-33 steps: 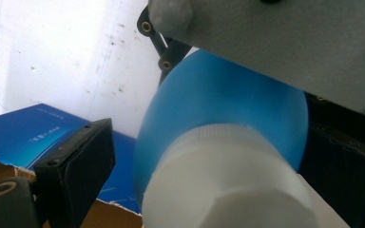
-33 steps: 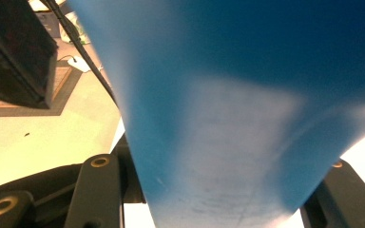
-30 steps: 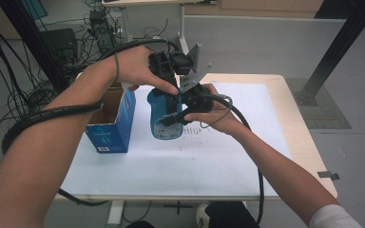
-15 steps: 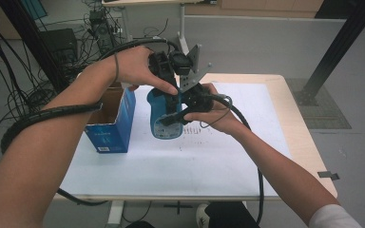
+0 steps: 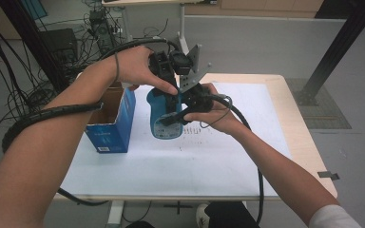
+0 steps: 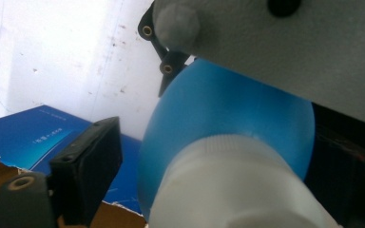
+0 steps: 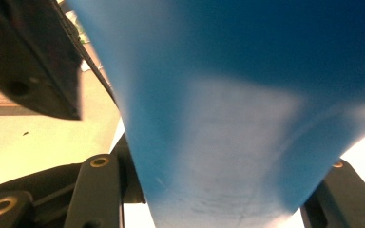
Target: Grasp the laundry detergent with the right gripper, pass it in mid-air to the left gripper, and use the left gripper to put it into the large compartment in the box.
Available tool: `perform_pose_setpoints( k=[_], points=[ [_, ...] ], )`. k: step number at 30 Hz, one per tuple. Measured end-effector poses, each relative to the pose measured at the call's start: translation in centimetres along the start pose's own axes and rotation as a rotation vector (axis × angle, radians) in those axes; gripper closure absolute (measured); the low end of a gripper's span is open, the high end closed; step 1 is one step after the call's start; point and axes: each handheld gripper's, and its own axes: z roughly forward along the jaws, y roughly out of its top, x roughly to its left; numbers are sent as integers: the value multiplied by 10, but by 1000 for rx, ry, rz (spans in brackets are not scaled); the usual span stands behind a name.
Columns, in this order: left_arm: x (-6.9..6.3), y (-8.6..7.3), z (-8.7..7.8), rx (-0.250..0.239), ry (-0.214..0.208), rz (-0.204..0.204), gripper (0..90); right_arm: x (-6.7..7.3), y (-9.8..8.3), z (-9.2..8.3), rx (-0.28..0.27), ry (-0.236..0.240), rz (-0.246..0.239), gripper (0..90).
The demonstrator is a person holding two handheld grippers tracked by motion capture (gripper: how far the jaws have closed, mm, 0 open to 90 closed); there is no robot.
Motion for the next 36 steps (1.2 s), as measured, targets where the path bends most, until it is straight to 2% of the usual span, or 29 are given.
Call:
perform_pose_setpoints(
  k=[8,15,24,36],
  points=[
    [2,0,2,7,-11,3,281,0,-1,-1,7,-9,-4,449],
    [1,0,0,-5,-20,8,319,-1,0,-1,1,-11,-8,449],
    [0,0,1,12,-15,33,334,0,0,-1,7,-8,-14,448],
    [-1,0,2,17,-9,36,340,0,-1,1,9,-7,-24,446]
  ],
)
